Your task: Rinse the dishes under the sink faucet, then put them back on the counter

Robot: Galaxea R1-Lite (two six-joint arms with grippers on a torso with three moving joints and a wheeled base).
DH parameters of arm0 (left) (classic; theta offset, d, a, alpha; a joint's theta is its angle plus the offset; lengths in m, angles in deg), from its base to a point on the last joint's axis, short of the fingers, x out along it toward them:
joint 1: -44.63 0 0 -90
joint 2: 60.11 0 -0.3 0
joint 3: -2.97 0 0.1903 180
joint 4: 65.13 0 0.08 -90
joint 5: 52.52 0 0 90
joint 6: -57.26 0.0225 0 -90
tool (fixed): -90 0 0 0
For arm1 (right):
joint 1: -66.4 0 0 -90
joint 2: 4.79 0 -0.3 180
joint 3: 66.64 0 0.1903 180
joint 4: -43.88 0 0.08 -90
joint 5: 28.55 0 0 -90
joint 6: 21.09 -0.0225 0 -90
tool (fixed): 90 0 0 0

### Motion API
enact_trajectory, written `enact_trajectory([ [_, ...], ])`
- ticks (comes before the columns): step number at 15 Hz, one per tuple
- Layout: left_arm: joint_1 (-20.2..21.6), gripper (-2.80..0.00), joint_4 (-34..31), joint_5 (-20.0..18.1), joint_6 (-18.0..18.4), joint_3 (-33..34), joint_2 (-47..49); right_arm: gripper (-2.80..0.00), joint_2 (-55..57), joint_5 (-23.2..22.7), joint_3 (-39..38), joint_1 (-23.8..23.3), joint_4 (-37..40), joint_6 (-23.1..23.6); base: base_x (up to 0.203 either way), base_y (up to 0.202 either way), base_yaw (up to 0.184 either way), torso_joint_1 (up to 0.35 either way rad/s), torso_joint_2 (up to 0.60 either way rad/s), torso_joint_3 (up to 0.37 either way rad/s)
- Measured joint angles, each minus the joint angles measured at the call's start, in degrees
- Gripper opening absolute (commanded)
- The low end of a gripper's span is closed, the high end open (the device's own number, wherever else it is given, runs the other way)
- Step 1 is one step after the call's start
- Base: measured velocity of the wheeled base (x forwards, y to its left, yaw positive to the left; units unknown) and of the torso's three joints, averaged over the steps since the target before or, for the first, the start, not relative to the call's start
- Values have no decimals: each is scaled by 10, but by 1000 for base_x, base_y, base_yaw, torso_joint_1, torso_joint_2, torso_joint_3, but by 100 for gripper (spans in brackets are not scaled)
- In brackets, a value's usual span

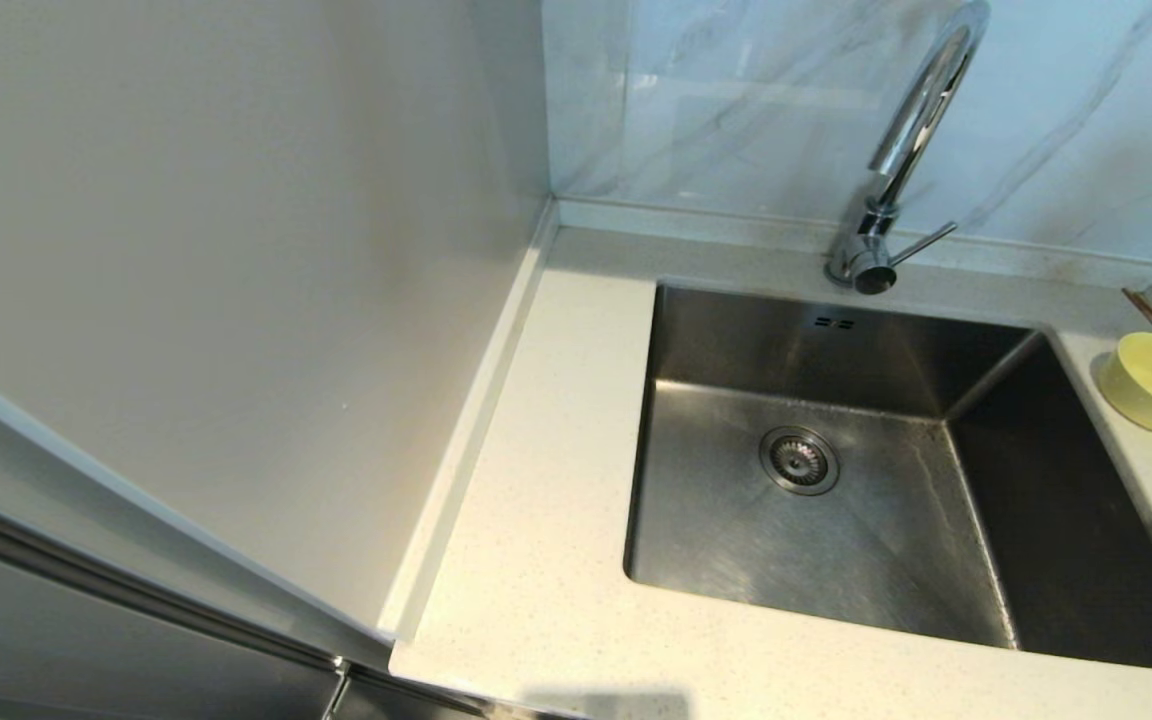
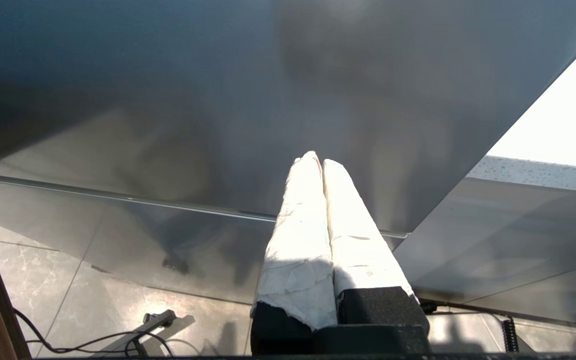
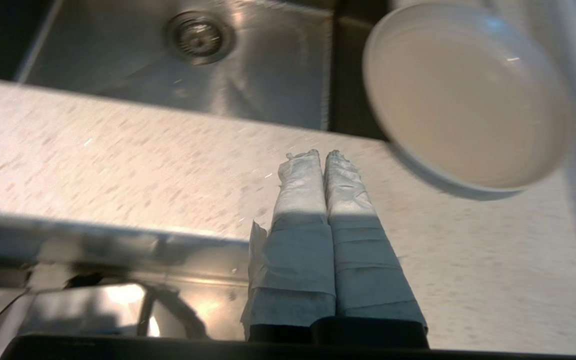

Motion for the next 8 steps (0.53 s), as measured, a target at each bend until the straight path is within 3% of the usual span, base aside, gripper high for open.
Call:
enact_trajectory([
  [2,0,-280,0,0,0,0,0,-280,-26,-46,-21,2,4,1,0,0,0,0,0,0],
  [6,0,-280,0,0,0,0,0,-280,-44,-98,-38,3,-6,-18,0,0,0,0,0,0],
  [8,0,-280,0,0,0,0,0,-280,-44,-108,-59,3,-49,-24,0,0,0,0,0,0],
])
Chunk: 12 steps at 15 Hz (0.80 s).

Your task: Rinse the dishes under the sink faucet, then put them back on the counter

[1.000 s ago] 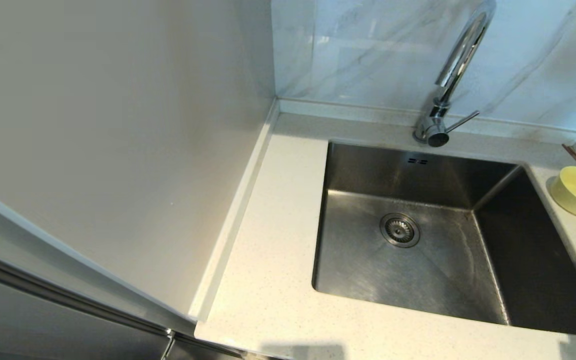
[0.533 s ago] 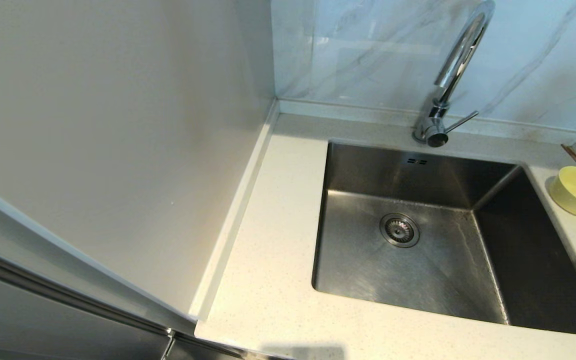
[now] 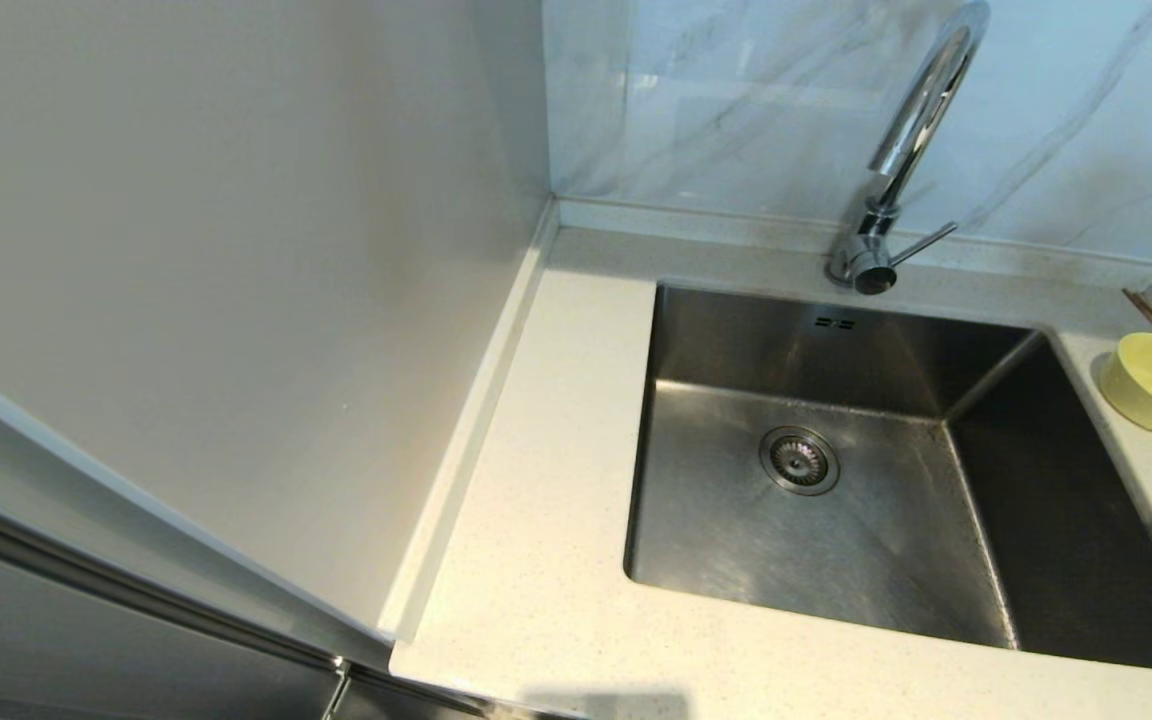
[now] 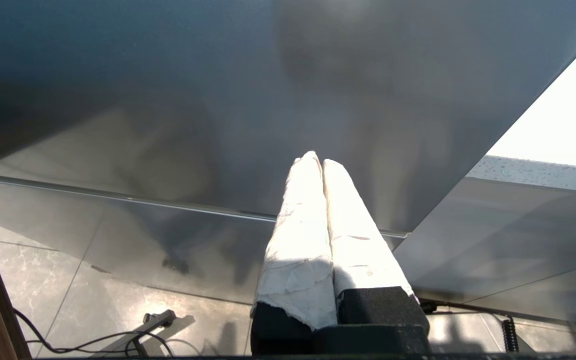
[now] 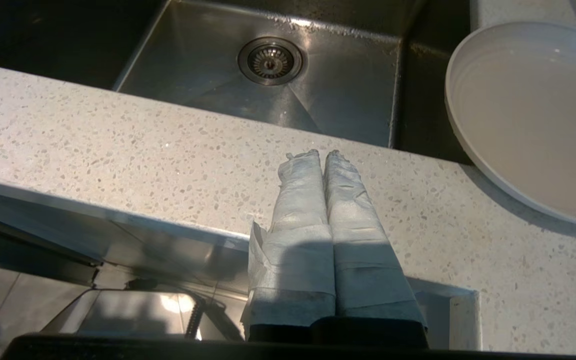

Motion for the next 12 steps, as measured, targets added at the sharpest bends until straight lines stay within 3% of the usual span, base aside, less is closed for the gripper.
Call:
enact_trajectory([
  [3,0,-280,0,0,0,0,0,-280,-1,-8,-11,0,-17,16,0,0,0,0,0,0],
  [6,0,-280,0,0,0,0,0,-280,-1,-3,-17,0,-39,-23,0,0,0,0,0,0],
  [12,0,-280,0,0,0,0,0,-280,-1,-1,-17,1,-38,-29,0,0,0,0,0,0],
])
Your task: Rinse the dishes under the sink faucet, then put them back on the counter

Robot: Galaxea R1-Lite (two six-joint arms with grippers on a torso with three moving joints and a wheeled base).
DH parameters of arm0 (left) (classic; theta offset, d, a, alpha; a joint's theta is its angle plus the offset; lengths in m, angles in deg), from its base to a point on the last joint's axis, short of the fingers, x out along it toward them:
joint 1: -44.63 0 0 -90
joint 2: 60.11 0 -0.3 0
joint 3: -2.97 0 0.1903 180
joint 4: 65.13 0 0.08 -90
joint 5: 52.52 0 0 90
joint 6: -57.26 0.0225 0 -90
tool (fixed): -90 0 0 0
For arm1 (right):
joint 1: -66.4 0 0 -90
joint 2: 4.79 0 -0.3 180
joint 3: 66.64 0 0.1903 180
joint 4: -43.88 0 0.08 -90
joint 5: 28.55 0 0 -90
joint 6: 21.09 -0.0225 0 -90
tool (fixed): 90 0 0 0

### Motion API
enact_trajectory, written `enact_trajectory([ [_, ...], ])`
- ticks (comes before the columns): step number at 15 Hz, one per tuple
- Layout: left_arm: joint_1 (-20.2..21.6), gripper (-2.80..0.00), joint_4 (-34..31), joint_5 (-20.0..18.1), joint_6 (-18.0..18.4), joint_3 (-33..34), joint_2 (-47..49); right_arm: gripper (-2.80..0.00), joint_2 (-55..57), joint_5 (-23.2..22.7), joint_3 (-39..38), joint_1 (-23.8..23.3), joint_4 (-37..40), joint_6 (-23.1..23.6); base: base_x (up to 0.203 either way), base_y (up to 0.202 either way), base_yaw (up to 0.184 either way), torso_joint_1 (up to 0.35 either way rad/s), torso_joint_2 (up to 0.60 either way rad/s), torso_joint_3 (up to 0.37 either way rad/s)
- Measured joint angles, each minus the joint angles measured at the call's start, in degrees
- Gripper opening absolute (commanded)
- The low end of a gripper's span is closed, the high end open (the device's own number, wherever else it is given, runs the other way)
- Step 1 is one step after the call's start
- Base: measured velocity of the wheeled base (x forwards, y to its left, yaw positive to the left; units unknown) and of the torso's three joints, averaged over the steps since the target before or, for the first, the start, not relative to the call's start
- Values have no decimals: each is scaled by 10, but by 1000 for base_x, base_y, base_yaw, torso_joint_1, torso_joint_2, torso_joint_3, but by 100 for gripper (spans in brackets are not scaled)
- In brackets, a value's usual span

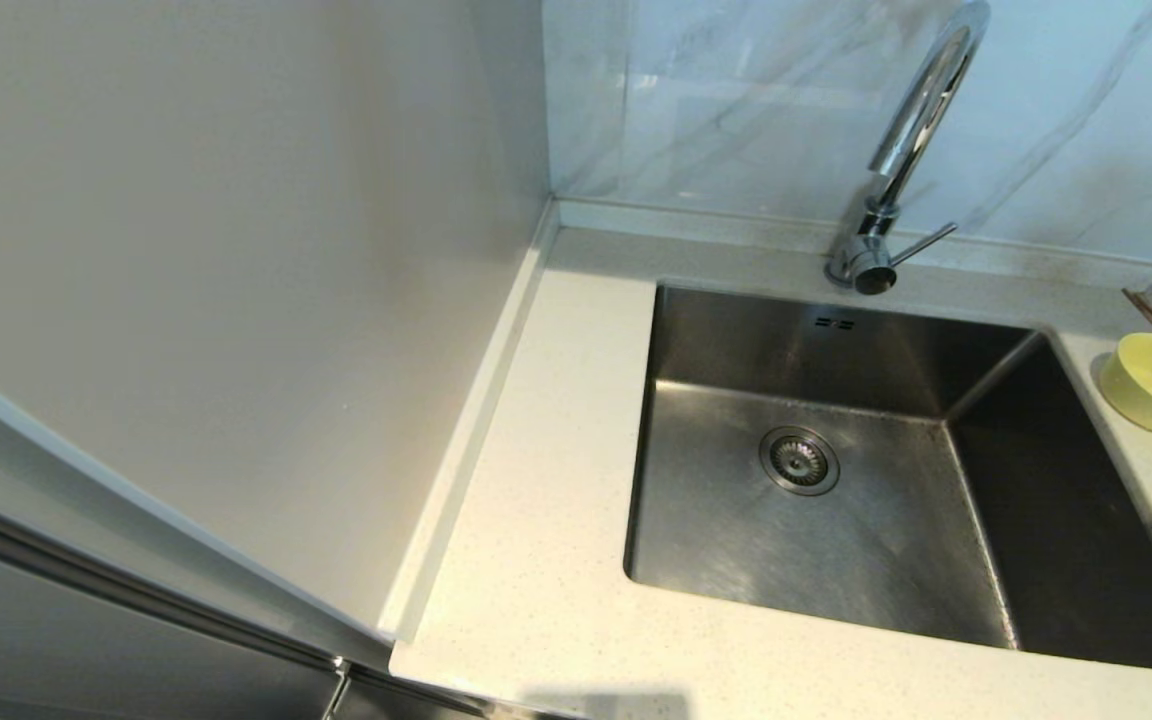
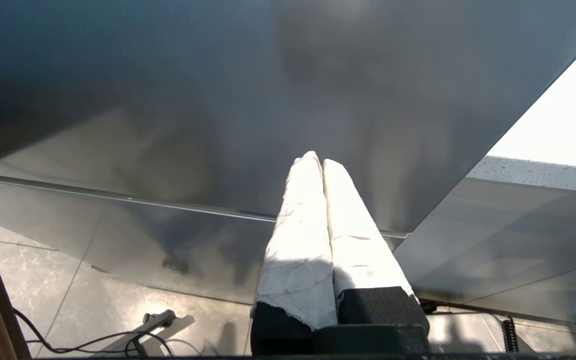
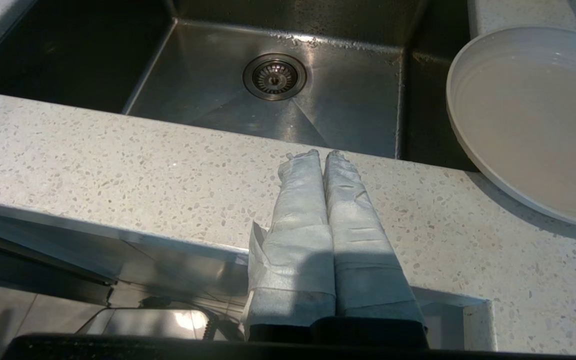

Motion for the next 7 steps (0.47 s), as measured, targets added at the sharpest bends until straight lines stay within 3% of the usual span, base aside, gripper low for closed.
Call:
enact_trajectory([
  [7,0,-280,0,0,0,0,0,-280,0,0,0,0,0,-2,0,0,0,0,0,0],
])
